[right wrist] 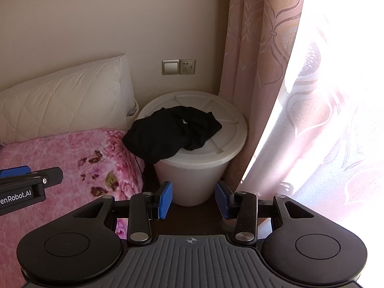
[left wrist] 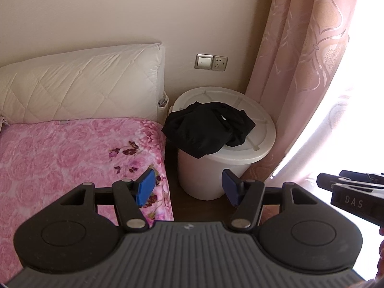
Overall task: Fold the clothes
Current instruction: 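Approach the black garment on the white bin with both tools open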
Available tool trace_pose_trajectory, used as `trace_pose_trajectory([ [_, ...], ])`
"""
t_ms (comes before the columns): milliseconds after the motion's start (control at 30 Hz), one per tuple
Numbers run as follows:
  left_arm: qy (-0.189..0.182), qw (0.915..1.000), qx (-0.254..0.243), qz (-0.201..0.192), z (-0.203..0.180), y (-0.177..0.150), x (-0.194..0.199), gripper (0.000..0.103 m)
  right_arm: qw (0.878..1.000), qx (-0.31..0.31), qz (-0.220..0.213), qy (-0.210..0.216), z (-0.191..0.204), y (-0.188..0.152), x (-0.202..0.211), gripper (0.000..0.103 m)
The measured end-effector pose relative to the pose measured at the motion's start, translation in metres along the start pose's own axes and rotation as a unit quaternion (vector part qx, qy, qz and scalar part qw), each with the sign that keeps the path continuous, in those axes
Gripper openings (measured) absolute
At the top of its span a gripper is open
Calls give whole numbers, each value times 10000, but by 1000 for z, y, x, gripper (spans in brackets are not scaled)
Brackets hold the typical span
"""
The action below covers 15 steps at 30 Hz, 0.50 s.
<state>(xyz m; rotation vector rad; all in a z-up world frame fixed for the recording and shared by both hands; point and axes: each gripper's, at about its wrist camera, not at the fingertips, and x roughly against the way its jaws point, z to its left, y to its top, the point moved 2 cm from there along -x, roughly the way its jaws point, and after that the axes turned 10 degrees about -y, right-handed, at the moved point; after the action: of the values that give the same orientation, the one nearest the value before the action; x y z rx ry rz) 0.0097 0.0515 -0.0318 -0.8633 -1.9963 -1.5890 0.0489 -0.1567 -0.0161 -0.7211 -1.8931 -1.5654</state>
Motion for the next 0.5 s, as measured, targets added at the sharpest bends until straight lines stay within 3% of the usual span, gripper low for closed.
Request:
trace_pose_trajectory([
  [500, 196, 9992, 338, -66, 21, 23, -16, 58, 9999, 75, -25, 104, 12, 24, -25, 44],
])
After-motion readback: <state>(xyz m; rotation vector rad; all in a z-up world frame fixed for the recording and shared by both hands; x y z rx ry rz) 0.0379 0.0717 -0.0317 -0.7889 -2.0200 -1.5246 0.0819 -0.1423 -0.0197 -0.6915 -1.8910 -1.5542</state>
